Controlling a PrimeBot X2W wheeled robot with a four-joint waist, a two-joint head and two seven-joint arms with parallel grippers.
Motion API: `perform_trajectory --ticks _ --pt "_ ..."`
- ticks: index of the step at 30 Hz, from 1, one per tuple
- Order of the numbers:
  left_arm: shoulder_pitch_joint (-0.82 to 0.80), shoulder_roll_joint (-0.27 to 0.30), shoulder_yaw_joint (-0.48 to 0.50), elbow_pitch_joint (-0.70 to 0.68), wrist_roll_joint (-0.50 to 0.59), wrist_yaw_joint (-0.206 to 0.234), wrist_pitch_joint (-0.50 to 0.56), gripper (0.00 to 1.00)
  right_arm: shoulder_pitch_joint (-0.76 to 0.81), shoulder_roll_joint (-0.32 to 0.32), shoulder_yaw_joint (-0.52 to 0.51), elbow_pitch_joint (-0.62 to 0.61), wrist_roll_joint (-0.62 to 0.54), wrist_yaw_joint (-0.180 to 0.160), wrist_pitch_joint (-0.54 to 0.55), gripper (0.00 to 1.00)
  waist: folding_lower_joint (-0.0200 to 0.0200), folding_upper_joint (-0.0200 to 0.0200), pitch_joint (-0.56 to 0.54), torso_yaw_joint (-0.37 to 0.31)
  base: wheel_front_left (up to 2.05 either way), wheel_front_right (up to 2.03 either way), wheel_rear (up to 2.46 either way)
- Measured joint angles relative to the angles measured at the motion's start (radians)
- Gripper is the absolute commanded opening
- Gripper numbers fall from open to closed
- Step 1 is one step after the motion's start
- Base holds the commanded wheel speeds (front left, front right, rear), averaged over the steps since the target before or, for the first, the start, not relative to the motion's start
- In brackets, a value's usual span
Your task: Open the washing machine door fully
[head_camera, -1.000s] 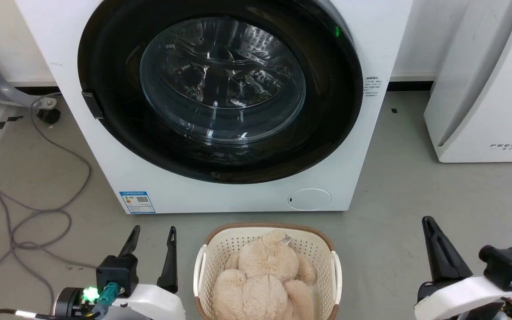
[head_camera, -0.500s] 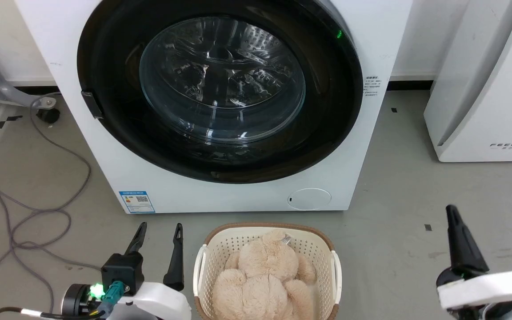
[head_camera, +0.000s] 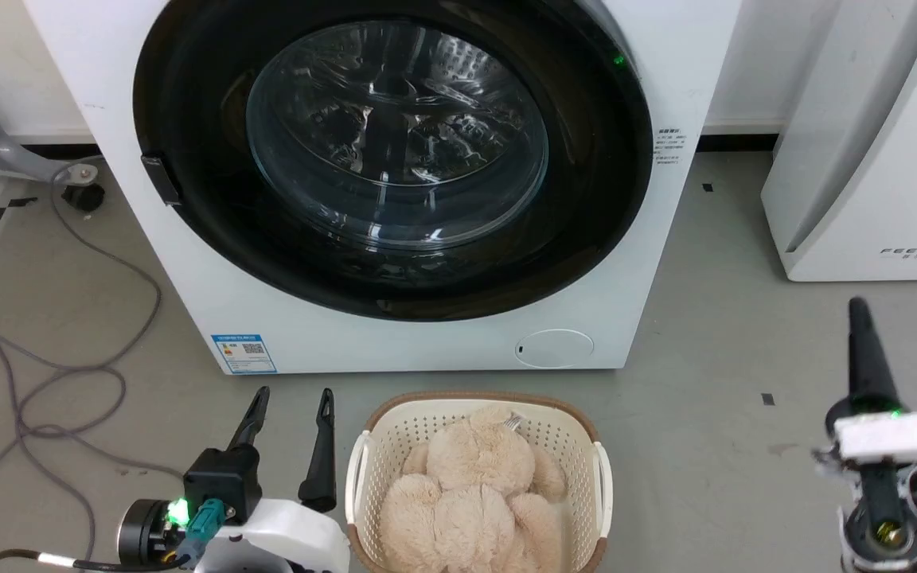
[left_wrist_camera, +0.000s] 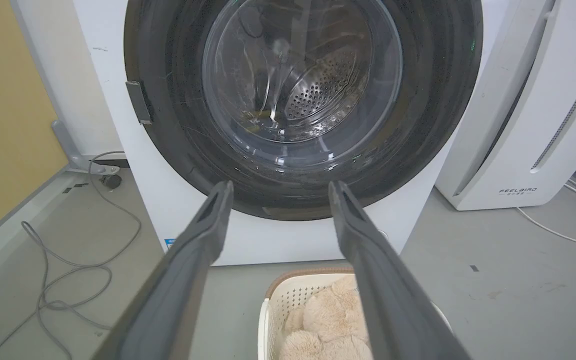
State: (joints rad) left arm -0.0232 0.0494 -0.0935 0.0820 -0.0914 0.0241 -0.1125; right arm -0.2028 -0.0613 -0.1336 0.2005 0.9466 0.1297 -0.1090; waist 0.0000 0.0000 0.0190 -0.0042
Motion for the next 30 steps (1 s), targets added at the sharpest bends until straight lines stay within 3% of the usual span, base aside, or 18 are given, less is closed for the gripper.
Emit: perform_trajectory --ticks 15,23,30 --pt "-0.055 0.0 -0.018 -0.004 -0.009 0.005 -0.031 1.0 -0.371 -0.12 -0.048 0.271 0.207 0.0 -0.035 0.0 0.0001 0.0 0.076 0.008 0.0 0.0 0.0" --pt "-0.086 0.0 -0.026 -0.007 -0.008 0.009 -0.049 1.0 -0.564 -0.202 0.048 0.423 0.293 0.0 0.025 0.0 0.0001 0.0 0.112 0.021 0.0 0.0 0.0" --pt "-0.107 0.0 -0.032 -0.013 -0.021 0.018 -0.065 1.0 -0.758 -0.25 0.166 0.602 0.345 0.0 0.16 0.0 0.0001 0.0 0.146 0.03 0.0 0.0 0.0"
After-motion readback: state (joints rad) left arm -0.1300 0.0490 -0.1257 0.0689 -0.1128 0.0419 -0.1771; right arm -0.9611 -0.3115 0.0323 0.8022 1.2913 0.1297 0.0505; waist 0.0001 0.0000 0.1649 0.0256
